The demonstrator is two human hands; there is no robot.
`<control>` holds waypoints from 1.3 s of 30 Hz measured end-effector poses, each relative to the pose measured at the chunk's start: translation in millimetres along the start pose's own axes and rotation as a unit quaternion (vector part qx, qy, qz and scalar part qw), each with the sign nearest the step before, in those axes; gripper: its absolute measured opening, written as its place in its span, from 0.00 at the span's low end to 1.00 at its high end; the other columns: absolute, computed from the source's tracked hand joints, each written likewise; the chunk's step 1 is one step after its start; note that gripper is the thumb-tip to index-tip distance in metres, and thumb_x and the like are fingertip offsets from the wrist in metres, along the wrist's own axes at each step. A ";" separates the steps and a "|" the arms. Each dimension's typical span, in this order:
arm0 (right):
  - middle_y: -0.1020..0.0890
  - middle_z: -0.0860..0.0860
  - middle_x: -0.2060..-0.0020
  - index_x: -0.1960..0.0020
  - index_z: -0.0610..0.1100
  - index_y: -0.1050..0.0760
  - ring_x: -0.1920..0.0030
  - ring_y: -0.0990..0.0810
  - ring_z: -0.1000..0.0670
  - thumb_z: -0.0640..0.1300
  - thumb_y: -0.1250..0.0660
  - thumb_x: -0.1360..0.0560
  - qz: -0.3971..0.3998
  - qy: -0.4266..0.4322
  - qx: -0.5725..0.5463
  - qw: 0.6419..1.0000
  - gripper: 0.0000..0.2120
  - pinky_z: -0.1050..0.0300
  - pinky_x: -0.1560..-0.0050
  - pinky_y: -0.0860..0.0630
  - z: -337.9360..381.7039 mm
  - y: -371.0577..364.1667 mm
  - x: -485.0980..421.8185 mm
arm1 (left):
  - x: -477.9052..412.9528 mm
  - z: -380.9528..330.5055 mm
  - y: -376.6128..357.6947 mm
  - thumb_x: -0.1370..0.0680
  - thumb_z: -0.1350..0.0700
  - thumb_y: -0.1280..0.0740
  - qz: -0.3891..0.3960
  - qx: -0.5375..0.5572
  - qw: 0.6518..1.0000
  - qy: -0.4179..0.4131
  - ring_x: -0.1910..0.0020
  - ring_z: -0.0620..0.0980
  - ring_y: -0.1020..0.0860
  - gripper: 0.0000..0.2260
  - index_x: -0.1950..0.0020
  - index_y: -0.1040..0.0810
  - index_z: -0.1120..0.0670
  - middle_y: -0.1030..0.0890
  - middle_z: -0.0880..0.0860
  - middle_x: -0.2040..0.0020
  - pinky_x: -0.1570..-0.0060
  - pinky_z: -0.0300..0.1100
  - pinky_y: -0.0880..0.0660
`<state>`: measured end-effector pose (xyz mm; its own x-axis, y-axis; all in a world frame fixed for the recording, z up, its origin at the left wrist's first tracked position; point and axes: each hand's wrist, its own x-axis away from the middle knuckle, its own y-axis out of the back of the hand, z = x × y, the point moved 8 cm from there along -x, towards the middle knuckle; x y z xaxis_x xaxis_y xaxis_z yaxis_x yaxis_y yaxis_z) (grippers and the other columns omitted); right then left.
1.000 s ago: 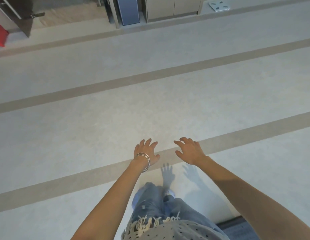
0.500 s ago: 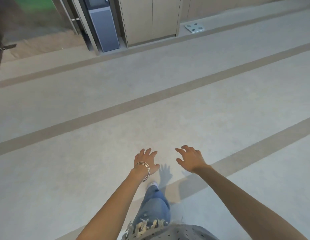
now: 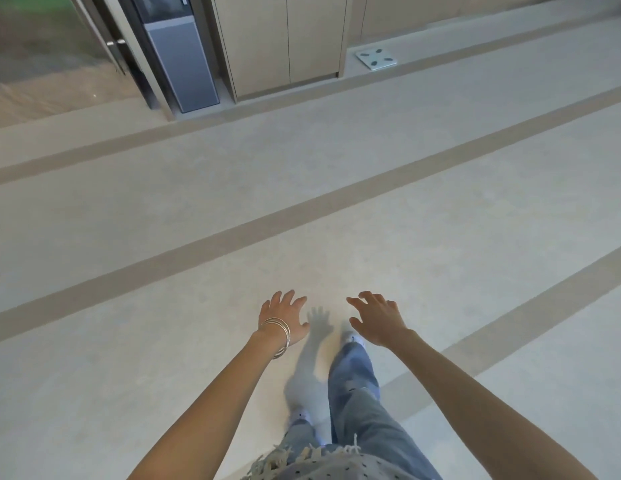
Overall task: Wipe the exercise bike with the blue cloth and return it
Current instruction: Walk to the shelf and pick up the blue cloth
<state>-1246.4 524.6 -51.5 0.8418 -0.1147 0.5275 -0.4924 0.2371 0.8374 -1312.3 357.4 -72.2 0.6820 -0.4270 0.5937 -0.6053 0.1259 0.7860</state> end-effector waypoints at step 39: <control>0.39 0.47 0.27 0.26 0.51 0.42 0.29 0.38 0.44 0.52 0.44 0.22 -0.032 0.034 -0.017 0.999 0.25 0.44 0.32 0.38 -53.1 355.0 -520.8 | -476.2 53.5 410.1 0.24 0.45 0.43 -0.027 -0.044 0.999 -0.002 0.24 0.55 0.52 0.28 0.25 0.47 0.47 0.49 0.50 0.22 0.26 0.51 0.48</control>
<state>-1847.8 719.7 -36.6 0.8854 -0.0653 0.4603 -0.4295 0.2640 0.8636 -1907.2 564.4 -41.8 0.7107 -0.4390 0.5497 -0.5294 0.1808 0.8289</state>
